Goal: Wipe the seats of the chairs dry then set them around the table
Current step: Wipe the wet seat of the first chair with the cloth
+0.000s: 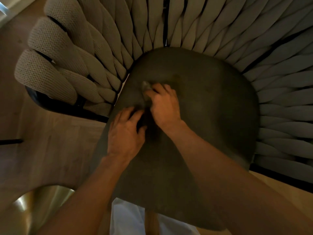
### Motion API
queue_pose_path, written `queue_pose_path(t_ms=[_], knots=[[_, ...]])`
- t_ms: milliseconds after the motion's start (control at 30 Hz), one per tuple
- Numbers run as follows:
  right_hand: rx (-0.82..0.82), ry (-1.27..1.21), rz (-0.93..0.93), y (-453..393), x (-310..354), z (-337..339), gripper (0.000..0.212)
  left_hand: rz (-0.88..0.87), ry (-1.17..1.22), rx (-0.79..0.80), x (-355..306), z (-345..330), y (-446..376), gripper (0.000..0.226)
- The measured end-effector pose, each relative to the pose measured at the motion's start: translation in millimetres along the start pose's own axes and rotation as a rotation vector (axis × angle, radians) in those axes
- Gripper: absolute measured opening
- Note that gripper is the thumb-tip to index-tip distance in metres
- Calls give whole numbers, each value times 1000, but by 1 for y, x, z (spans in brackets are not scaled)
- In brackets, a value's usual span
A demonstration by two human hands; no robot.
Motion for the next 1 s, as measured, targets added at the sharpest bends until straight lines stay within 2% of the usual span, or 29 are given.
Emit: queue_pose_path(t_ms=[200,400,500,600,733,867,1000], knots=[[-121,22,-147,61,-104,36,43,60,-81,152,0,-6,-21,73],[-152,36,-446,110,-210,60,36,65,-162,229,0,-8,-25,76],[-209,41,-559,125,-231,68,36,66,-190,243,1,-9,-24,76],[-304,-53,-645,127,-227,66,33,62,-240,256,0,-10,-23,75],[-350,-128,-595,106,-187,57,29,30,-326,328,0,-14,-22,76],[-321,-144,-419,64,-122,42,34,4,-337,372,4,-15,-19,79],[-159,-119,-165,13,-37,14,40,-6,-342,376,3,-19,-17,81]])
Point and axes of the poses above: each hand's wrist, its own y-axis away from the middle knuckle, its own z-axis out of the back of the hand, x = y × z, the point moved 9 cm from there along -y, towards the middle knuckle, and after that the axes turned 3 degrees about z, right-handed, at the moved point
